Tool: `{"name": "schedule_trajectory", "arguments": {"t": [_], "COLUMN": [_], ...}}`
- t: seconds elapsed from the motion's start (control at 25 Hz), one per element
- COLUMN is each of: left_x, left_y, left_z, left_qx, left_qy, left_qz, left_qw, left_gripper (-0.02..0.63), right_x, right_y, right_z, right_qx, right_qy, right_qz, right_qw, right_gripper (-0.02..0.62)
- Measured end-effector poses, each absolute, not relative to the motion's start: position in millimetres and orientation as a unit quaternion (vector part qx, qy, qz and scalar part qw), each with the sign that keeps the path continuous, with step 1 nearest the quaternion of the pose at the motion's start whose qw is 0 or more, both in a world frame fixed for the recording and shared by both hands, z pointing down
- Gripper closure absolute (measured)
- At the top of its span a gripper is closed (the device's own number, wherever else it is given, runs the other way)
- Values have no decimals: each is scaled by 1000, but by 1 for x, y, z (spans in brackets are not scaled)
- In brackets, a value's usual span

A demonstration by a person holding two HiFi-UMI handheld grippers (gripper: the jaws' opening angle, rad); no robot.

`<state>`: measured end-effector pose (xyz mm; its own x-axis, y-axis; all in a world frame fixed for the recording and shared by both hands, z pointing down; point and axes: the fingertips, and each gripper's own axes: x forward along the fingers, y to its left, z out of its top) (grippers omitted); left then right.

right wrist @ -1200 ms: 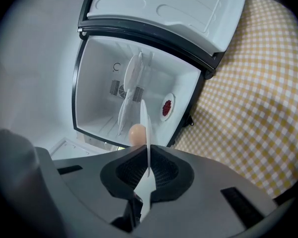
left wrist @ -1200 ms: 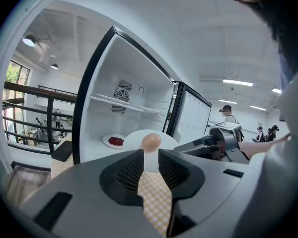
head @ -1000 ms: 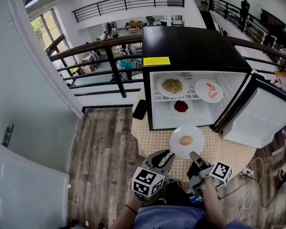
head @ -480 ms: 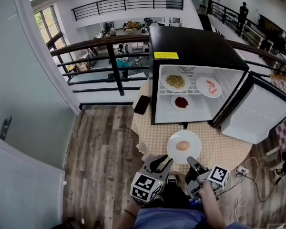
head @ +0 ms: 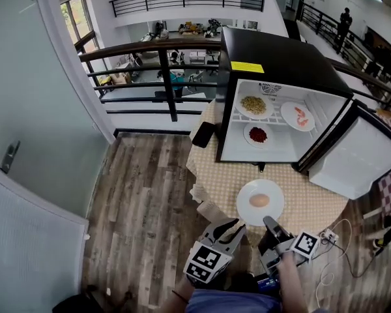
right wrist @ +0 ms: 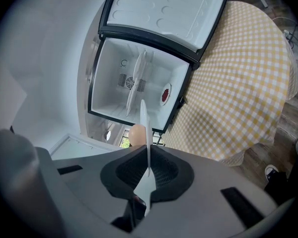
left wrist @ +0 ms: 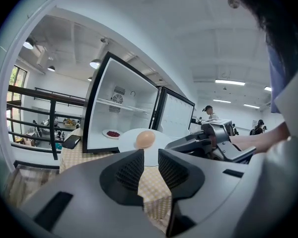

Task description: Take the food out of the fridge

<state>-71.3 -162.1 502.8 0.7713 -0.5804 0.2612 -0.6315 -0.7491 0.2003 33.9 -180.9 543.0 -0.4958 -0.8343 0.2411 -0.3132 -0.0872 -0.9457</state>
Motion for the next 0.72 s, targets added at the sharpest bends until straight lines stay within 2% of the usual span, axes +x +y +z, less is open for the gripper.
{"name": "schedule_trajectory", "arguments": {"t": [0.36, 0.72], "left_x": [-85, -50], "left_y": [-152, -107], "left_z": [504, 488], "left_qx": [912, 906], "left_qy": [-372, -386], "left_qz": [79, 69], "left_qw": [157, 160], "left_gripper": [508, 508], "right_x": [41, 76], "right_y": [-153, -102], "right_z": [541, 535], "right_qx": [-434, -422], "right_qy": [648, 650], "right_qz": [-585, -589], "right_qw": [223, 229], "right_gripper": [571, 571]}}
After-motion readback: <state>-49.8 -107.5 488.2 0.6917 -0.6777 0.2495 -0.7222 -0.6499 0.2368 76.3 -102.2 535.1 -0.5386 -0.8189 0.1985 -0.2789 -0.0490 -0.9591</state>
